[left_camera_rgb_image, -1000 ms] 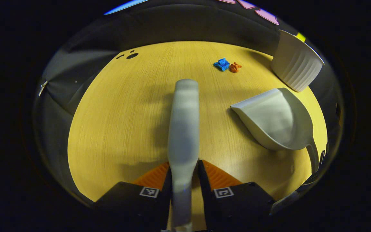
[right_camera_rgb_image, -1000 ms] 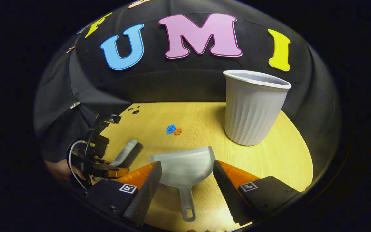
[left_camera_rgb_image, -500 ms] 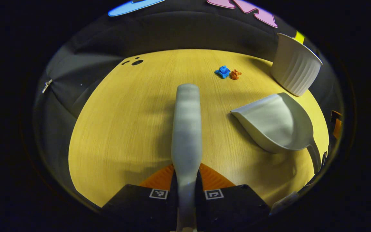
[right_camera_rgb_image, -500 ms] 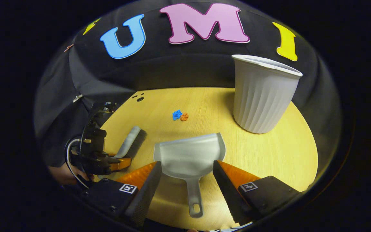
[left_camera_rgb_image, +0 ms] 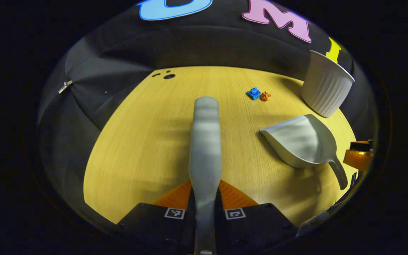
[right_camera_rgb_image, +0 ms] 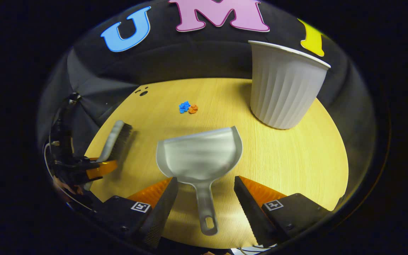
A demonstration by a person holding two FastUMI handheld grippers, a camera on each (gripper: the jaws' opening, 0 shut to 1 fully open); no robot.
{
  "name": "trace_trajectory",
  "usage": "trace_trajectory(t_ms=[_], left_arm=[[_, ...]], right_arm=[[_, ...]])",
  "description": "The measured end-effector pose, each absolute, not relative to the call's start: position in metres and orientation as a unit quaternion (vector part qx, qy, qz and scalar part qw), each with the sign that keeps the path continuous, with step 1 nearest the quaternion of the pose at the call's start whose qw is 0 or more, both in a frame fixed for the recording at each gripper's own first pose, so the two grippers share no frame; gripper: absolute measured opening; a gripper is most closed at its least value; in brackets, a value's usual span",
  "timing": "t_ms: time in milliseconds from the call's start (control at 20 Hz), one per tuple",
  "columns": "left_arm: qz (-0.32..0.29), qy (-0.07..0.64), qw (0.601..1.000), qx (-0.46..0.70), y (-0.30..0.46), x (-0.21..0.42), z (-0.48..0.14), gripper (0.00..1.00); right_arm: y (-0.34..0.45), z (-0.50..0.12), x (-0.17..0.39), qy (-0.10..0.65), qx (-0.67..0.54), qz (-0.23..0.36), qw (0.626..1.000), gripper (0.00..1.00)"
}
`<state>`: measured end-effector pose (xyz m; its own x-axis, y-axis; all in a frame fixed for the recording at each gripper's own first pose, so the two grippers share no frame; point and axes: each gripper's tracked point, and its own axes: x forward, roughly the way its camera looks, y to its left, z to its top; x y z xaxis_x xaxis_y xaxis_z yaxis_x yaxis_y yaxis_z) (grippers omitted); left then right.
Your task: Pick up the small broom and dustpan from the desktop, sweep the trash into the dustpan with the broom, and then empty the trash into the garbage bin.
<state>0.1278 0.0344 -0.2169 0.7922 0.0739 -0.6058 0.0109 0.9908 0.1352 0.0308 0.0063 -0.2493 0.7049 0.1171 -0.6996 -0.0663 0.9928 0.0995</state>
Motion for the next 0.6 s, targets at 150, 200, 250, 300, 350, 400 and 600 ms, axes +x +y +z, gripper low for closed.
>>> trace_trajectory(t_ms=[150, 200, 250, 300, 350, 400, 600], left_arm=[[0.027, 0.318, 0.946, 0.049, 0.04, 0.12, -0.211, 0.27], [0.032, 0.316, 0.947, 0.049, 0.043, 0.116, -0.208, 0.27], [0.035, 0.316, 0.947, 0.052, 0.046, 0.113, -0.207, 0.27], [0.038, 0.317, 0.946, 0.054, 0.049, 0.111, -0.206, 0.27], [0.043, 0.318, 0.945, 0.055, 0.053, 0.109, -0.207, 0.27], [0.048, 0.32, 0.945, 0.051, 0.056, 0.106, -0.207, 0.27], [0.06, 0.325, 0.943, 0.036, 0.061, 0.097, -0.209, 0.27]], right_arm=[[0.007, -0.279, 0.03, 0.412, 0.02, 0.048, 0.91, 0.99], [0.008, -0.286, 0.029, 0.424, 0.019, 0.05, 0.904, 0.99], [0.011, -0.294, 0.027, 0.435, 0.027, 0.051, 0.898, 1.0], [0.014, -0.301, 0.027, 0.442, 0.037, 0.05, 0.895, 1.0], [0.013, -0.308, 0.029, 0.448, 0.042, 0.047, 0.892, 1.0], [0.013, -0.314, 0.03, 0.453, 0.041, 0.045, 0.89, 1.0], [0.009, -0.329, 0.037, 0.461, 0.02, 0.042, 0.886, 1.0]])
